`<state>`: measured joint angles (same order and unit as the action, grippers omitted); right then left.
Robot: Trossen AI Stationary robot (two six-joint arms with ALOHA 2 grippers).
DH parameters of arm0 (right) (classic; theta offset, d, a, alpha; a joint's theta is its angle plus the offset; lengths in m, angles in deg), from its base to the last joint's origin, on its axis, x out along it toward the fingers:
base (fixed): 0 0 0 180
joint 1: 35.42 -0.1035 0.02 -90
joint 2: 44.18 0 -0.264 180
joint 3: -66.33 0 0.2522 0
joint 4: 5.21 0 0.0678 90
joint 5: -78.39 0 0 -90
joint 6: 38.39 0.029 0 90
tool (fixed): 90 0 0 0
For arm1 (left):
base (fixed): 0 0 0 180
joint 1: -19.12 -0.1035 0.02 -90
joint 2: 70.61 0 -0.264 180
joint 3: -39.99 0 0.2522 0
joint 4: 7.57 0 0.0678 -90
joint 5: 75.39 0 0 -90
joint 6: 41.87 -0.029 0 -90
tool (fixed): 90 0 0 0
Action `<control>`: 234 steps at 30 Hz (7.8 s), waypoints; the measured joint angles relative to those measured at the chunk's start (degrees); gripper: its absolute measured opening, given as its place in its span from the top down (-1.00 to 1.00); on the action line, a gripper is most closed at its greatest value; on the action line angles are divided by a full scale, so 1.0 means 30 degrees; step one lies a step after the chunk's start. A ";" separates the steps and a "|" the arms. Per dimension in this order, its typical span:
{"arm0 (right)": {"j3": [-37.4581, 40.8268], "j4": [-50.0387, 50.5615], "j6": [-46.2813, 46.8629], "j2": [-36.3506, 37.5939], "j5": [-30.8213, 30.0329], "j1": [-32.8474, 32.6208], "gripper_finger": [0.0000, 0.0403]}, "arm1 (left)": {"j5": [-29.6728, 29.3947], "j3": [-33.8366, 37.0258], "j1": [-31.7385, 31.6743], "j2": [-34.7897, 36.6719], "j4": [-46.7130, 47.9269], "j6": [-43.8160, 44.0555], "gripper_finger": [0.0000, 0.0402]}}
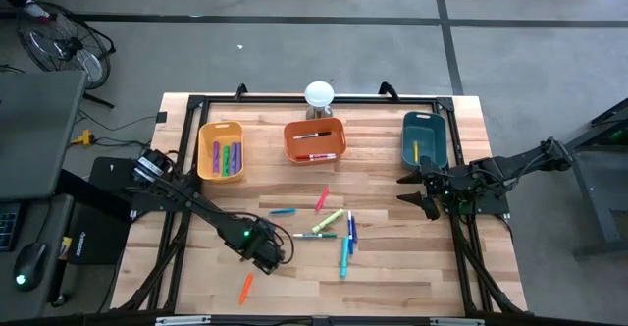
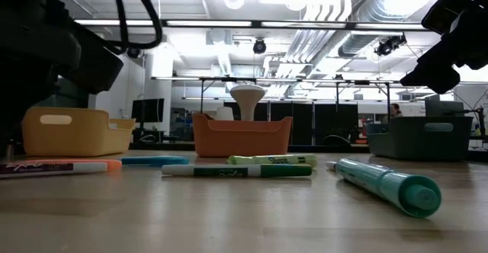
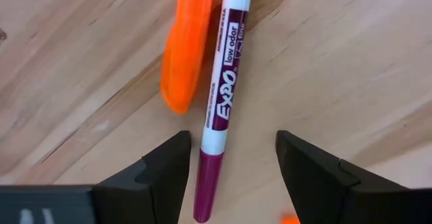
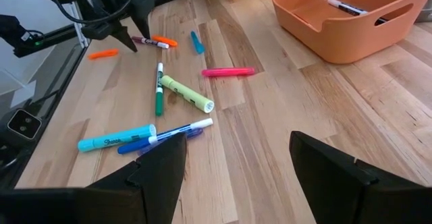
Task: Pick & Place Markers
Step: Put the pink marker pen into the orange bin, then put the bottom orange pen into the blue bin
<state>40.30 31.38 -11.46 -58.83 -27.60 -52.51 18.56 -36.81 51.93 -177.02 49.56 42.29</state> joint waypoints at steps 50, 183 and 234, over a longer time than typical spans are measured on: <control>0.0007 0.0000 0.0000 0.0007 -0.0029 0.0003 -0.25 | -0.0607 -0.1292 -0.0040 -0.0411 0.0601 -0.1135 0.86; 0.0015 0.0000 0.0000 0.0015 -0.0029 0.0004 -0.25 | -0.4859 -1.1480 -1.6289 -0.2600 0.5803 -2.9223 0.63; 0.0015 -0.0047 0.0000 -0.0495 -0.0015 0.0000 -0.25 | -0.3959 0.4076 -0.4163 0.9926 0.0636 -1.0359 0.10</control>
<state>40.34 31.24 -11.46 -60.32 -27.64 -52.51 6.68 -24.58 39.44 -147.24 51.47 11.22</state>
